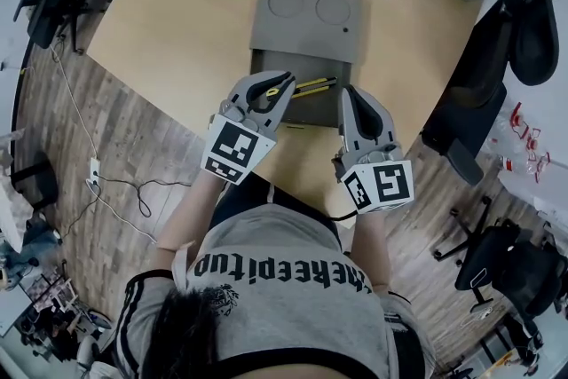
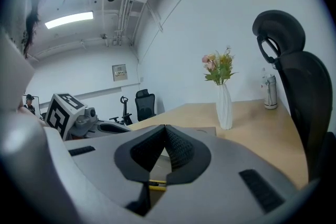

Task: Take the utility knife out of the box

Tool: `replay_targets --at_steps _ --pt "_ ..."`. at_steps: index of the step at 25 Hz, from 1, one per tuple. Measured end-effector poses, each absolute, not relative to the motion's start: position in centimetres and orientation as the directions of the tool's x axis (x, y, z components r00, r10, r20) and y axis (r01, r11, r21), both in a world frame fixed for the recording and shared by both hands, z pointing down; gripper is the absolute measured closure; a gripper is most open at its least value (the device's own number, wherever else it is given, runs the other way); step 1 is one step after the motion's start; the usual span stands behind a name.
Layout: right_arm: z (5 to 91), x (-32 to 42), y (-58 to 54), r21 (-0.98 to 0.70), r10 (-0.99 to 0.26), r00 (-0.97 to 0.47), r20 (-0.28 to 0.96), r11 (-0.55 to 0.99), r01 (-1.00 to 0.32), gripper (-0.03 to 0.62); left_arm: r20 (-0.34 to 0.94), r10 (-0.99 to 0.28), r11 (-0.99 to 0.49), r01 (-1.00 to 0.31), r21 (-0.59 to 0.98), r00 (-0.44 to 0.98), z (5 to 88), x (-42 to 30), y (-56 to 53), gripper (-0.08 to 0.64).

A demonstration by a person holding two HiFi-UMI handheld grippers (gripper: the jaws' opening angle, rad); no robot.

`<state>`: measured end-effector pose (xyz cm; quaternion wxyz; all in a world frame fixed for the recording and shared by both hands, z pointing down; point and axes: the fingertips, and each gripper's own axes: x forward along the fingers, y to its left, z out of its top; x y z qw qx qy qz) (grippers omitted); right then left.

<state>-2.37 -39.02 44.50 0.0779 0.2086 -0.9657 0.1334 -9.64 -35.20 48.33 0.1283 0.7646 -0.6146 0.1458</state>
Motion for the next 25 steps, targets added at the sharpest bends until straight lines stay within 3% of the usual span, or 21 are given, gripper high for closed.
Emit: replay_targets --at_steps 8,11,25 --pt "45.4 -1.9 -40.0 -0.257 -0.382 -0.899 0.214 0.866 -0.429 0.585 0.552 -0.781 -0.318 -0.947 0.048 0.291 53.8 -8.0 -36.6 0.532" --pt "45.7 -1.7 -40.3 -0.270 -0.382 -0.898 0.218 0.861 -0.431 0.584 0.611 -0.723 -0.351 -0.933 0.078 0.323 56.0 -7.2 -36.6 0.479" --pt "47.0 -0.8 -41.9 -0.303 -0.393 -0.890 0.230 0.840 -0.450 0.584 0.762 -0.534 -0.452 -0.885 0.110 0.368 62.0 -5.3 -37.0 0.401"
